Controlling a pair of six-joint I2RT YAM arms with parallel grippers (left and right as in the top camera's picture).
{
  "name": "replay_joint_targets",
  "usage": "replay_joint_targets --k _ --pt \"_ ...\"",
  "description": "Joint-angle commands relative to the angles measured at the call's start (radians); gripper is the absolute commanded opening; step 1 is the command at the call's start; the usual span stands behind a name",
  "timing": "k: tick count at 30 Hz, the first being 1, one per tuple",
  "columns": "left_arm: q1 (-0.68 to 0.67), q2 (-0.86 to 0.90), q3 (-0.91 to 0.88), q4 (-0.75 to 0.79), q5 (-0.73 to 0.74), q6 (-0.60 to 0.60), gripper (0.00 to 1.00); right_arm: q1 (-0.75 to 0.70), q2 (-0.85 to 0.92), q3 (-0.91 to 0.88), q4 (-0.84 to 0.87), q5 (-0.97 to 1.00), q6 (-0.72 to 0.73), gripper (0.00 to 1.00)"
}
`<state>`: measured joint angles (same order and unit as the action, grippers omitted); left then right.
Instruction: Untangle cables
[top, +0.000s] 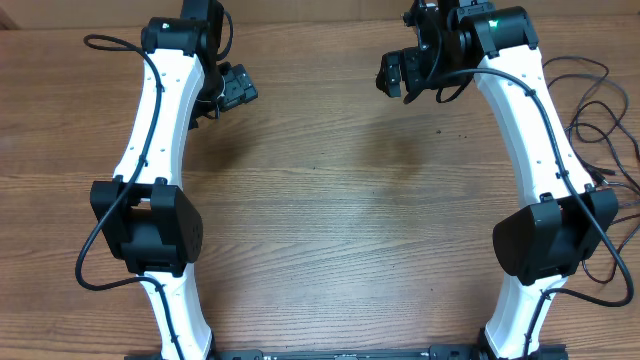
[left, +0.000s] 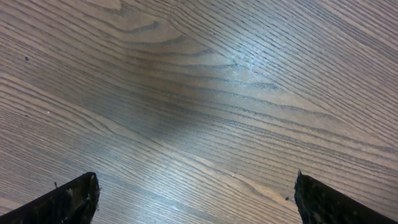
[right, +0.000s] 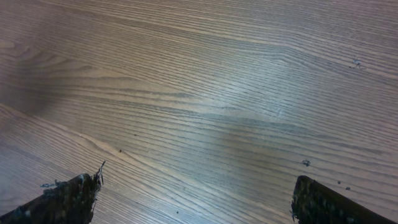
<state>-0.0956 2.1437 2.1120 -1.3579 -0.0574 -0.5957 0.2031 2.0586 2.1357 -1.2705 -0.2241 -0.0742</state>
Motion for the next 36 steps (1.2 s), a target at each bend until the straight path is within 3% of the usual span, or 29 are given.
replay_joint_targets --k 1,12,18,25,36 --pt "0.003 -0.001 0.018 0.002 -0.013 0.016 1.00 -0.002 0.013 0.024 0.006 -0.009 0.007 1.00" --pt "0.005 -0.001 0.018 -0.017 -0.048 0.039 1.00 -0.002 0.013 0.024 0.006 -0.009 0.007 1.00" --pt "-0.006 -0.042 0.008 0.066 -0.063 0.039 1.00 -0.002 0.013 0.024 0.006 -0.009 0.007 1.00" --pt "-0.081 -0.273 -0.186 0.430 -0.105 0.106 1.00 -0.002 0.013 0.024 0.006 -0.010 0.007 1.00" --pt "-0.121 -0.861 -0.877 1.073 -0.110 0.273 1.00 -0.002 0.013 0.024 0.006 -0.009 0.007 1.00"
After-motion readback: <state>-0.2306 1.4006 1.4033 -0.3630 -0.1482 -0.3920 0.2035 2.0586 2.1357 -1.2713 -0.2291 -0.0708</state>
